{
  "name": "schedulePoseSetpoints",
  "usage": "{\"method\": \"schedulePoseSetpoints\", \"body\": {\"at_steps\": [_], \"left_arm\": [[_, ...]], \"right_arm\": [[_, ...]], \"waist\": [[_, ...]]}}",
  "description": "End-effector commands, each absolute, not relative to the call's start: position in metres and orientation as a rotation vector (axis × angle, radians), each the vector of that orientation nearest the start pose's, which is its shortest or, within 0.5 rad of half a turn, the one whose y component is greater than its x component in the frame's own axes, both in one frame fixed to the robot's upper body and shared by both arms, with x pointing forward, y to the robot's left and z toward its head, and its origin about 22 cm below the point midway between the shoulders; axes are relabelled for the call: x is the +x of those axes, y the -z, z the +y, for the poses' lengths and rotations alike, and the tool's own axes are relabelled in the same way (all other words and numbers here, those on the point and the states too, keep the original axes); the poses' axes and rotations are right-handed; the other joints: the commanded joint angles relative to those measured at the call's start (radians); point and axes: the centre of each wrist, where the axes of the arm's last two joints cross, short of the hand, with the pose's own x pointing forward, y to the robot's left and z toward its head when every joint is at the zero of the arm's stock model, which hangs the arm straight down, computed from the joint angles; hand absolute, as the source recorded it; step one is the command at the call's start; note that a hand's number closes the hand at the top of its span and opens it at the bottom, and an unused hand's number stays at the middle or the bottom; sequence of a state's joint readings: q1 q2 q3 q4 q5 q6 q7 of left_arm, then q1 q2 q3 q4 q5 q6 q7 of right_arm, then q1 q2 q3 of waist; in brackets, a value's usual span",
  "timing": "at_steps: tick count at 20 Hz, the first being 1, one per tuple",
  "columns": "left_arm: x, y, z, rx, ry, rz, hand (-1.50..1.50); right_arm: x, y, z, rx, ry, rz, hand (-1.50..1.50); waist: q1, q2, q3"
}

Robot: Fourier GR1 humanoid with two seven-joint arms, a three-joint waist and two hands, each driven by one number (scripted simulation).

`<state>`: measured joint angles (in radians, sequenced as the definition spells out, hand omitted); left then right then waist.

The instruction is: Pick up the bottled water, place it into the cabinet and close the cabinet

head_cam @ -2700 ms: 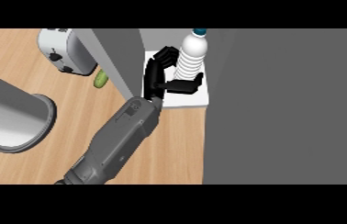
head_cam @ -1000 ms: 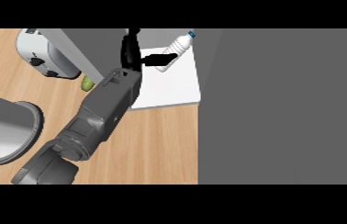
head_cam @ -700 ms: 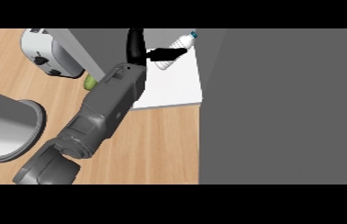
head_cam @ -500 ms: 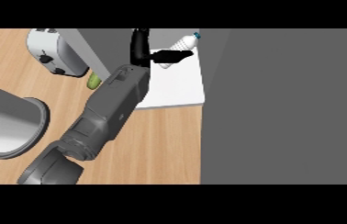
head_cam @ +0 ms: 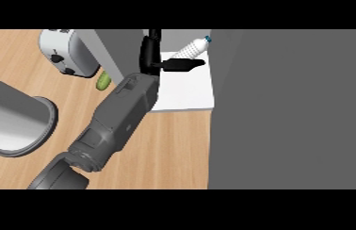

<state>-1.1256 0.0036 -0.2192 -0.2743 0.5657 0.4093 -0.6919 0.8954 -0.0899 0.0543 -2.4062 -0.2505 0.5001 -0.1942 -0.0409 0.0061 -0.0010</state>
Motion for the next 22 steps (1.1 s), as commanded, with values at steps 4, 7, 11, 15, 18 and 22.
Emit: {"method": "schedulePoseSetpoints", "body": {"at_steps": [4, 7, 11, 15, 18, 22], "left_arm": [[0.412, -0.041, 0.077, -0.091, -0.047, -1.880, -1.50], [0.388, -0.021, 0.072, -0.180, -0.040, -1.888, -1.50], [0.366, -0.017, 0.063, -0.328, -0.060, -1.867, -1.50], [0.337, -0.001, 0.064, -0.450, -0.040, -1.887, -1.50], [0.330, -0.022, 0.068, -0.477, -0.055, -1.896, -1.50], [0.289, -0.007, 0.056, -0.546, -0.057, -1.904, -1.50]], "right_arm": [[0.034, -0.114, -0.267, 0.252, -0.105, -1.828, -1.50], [0.040, -0.115, -0.259, 0.259, -0.133, -1.831, -1.50], [0.049, -0.118, -0.256, 0.270, -0.140, -1.850, -1.50], [0.037, -0.125, -0.264, 0.260, -0.136, -1.835, -1.50], [0.037, -0.126, -0.252, 0.244, -0.108, -1.838, -1.50], [0.042, -0.129, -0.257, 0.241, -0.174, -1.844, -1.50]], "waist": [[0.039, -0.019, 0.001], [0.018, -0.014, 0.000], [0.028, -0.011, 0.000], [0.039, -0.014, 0.000], [0.048, -0.015, 0.000], [0.050, -0.011, 0.000]]}}
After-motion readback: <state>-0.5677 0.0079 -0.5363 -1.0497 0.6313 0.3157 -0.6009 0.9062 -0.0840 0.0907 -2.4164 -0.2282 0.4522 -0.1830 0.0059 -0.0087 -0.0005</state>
